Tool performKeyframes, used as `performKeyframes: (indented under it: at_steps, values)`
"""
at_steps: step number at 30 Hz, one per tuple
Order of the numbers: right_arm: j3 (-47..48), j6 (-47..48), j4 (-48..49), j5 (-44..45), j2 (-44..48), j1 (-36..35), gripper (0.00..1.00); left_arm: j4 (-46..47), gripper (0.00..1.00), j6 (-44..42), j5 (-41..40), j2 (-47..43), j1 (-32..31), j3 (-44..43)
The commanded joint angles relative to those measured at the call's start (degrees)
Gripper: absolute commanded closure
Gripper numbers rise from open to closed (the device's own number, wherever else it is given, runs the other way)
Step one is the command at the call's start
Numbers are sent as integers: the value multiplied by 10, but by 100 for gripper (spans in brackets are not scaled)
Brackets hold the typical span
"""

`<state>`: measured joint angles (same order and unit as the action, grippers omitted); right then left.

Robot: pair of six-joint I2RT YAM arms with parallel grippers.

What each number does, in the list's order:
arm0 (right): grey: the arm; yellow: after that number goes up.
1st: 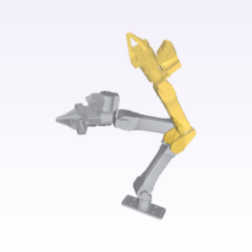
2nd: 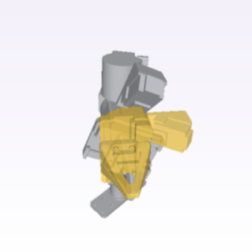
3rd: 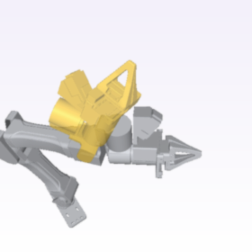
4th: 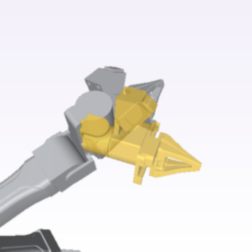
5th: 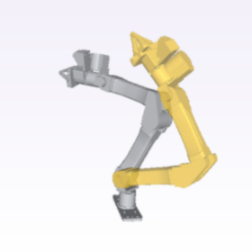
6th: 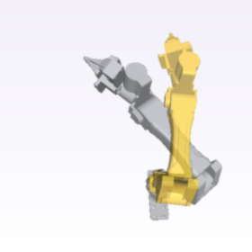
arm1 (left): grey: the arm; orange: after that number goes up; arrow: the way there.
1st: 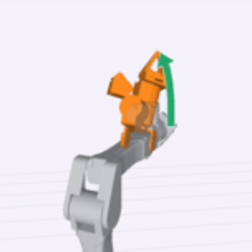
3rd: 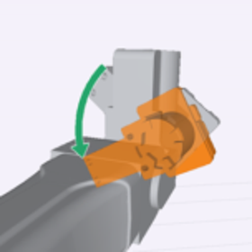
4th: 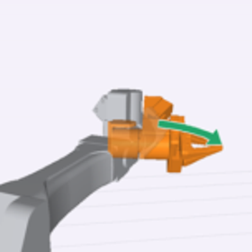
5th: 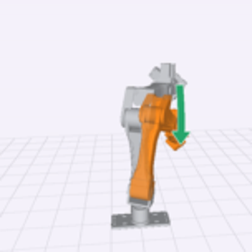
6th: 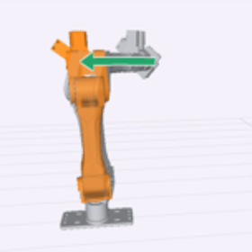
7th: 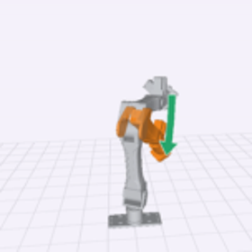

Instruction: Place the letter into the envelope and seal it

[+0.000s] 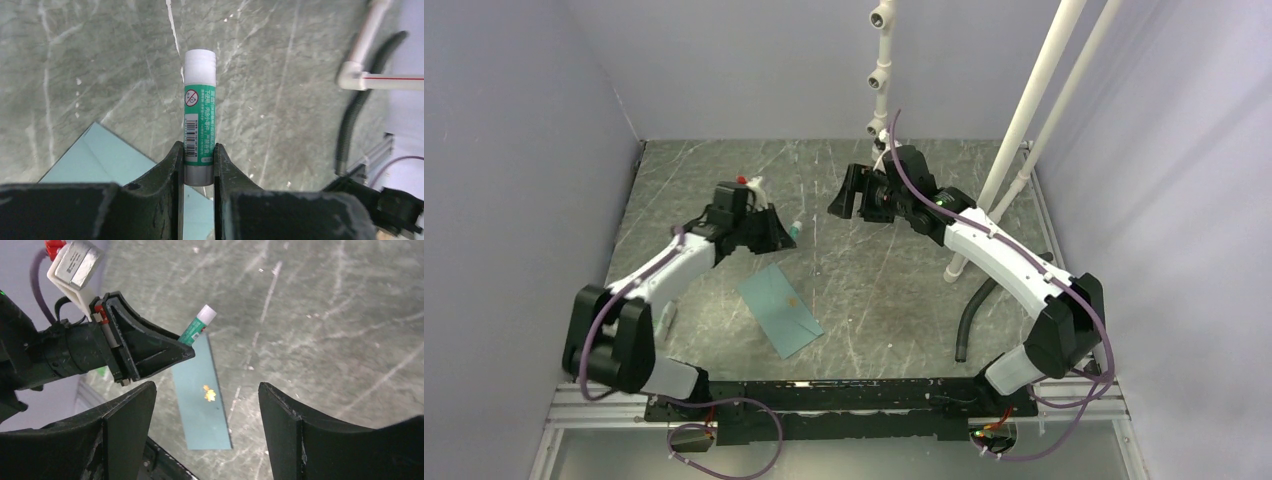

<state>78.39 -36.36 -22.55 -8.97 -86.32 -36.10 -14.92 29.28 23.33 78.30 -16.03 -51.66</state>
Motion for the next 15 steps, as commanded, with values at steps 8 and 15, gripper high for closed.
performKeyframes:
  at_steps: [8, 15]
  values:
    - [-25, 24, -74, 113, 25, -1, 26, 27, 89, 25, -292, 180, -163, -103]
    - [-56, 22, -88, 122, 36, 0, 26, 38, 67, 18, -344, 252, -196, -106]
